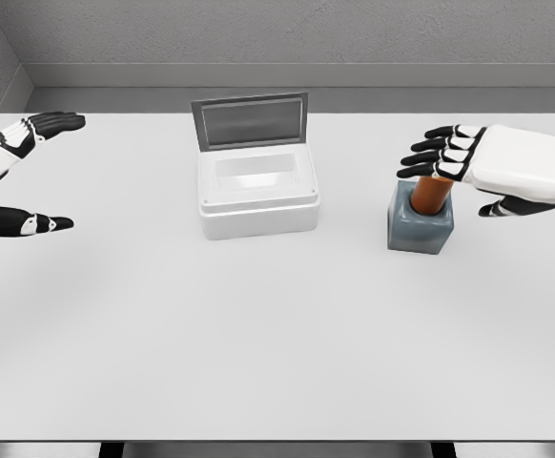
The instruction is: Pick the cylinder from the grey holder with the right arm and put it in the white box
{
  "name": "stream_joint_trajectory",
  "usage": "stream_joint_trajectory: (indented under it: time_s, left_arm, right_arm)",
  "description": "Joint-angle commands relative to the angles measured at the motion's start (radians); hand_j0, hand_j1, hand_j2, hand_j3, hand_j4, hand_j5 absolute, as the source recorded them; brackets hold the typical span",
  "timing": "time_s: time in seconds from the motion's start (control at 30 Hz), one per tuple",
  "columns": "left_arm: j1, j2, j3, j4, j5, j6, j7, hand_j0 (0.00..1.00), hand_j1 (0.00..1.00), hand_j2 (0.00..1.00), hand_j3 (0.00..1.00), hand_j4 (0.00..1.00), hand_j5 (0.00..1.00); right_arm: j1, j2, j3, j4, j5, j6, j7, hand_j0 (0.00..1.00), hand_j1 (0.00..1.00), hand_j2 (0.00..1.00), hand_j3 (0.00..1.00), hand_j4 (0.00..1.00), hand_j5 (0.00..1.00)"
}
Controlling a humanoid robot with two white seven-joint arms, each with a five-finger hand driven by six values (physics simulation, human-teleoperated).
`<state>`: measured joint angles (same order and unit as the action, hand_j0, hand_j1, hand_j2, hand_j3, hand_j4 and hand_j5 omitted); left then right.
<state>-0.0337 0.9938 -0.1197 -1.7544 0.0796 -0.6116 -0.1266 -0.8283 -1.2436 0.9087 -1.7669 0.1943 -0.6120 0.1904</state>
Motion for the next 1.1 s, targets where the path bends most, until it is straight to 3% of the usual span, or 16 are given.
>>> stream_joint_trajectory:
  time_s: [0.0,0.2,0.27,0.3,0.33,0.4,0.47,0.53,0.63,0.73,0.87,1.07]
  left_arm:
    - [0.000,-0.012,0.003,0.000,0.008,0.001,0.001,1.00,1.00,1.00,1.00,1.00,1.00]
    - [0.002,-0.015,0.006,0.006,0.006,0.001,0.001,1.00,1.00,1.00,1.00,1.00,1.00]
    - [0.003,-0.043,-0.006,0.000,0.020,0.001,0.008,1.00,1.00,1.00,1.00,1.00,1.00]
    - [0.005,-0.064,-0.011,0.000,0.055,0.001,0.010,1.00,1.00,1.00,1.00,1.00,1.00]
    - [0.000,-0.069,-0.032,0.000,0.112,0.001,0.010,1.00,1.00,1.00,1.00,1.00,1.00]
    - [-0.003,-0.070,-0.069,0.004,0.212,0.001,0.008,1.00,1.00,1.00,1.00,1.00,1.00]
    - [-0.020,-0.077,-0.138,0.012,0.359,0.001,0.008,1.00,1.00,1.00,1.00,1.00,1.00]
    - [-0.035,-0.086,-0.164,0.000,0.499,0.032,0.001,1.00,1.00,1.00,1.00,1.00,1.00]
    - [-0.110,-0.121,-0.224,-0.003,0.655,0.239,-0.028,1.00,1.00,1.00,1.00,1.00,1.00]
    - [-0.146,-0.176,-0.224,-0.002,0.750,0.406,-0.064,1.00,1.00,1.00,1.00,1.00,1.00]
    - [-0.158,-0.208,-0.236,0.009,0.724,0.440,-0.064,1.00,1.00,1.00,1.00,1.00,1.00]
    - [-0.245,-0.281,-0.327,0.118,0.727,0.450,-0.065,1.00,1.00,1.00,1.00,1.00,1.00]
  right_arm:
    - [0.000,0.001,0.002,0.000,-0.006,0.001,0.000,1.00,1.00,1.00,1.00,1.00,1.00]
    - [-0.041,0.004,0.035,0.001,-0.004,0.001,0.004,1.00,1.00,1.00,1.00,1.00,1.00]
    - [-0.144,0.007,0.022,0.004,-0.027,0.001,0.246,0.99,0.99,0.99,0.99,0.99,0.99]
    - [-0.163,0.053,0.019,0.036,-0.061,0.001,0.383,0.99,0.99,0.99,0.99,0.99,0.99]
    - [-0.199,0.122,0.019,0.101,-0.095,0.001,0.420,0.99,0.99,0.99,0.99,0.99,0.99]
    - [-0.233,0.173,0.021,0.164,-0.122,0.001,0.420,0.99,0.99,0.99,0.99,0.99,0.99]
    - [-0.268,0.162,0.021,0.164,-0.110,0.001,0.420,0.99,0.99,0.99,0.99,0.99,0.99]
    - [-0.290,0.162,0.022,0.167,-0.101,0.001,0.420,0.99,0.99,0.99,0.99,0.99,0.99]
    - [-0.288,0.176,0.035,0.210,-0.058,0.001,0.420,0.99,0.99,0.99,0.99,0.99,0.99]
    - [-0.288,0.197,0.098,0.228,0.034,0.001,0.420,0.99,0.99,0.99,0.99,0.99,0.99]
    - [-0.298,0.223,0.117,0.242,0.116,0.001,0.420,0.98,0.98,0.98,0.98,0.98,0.98]
    - [-0.287,0.277,0.144,0.303,0.188,0.001,0.420,0.99,0.99,0.99,0.99,0.99,0.99]
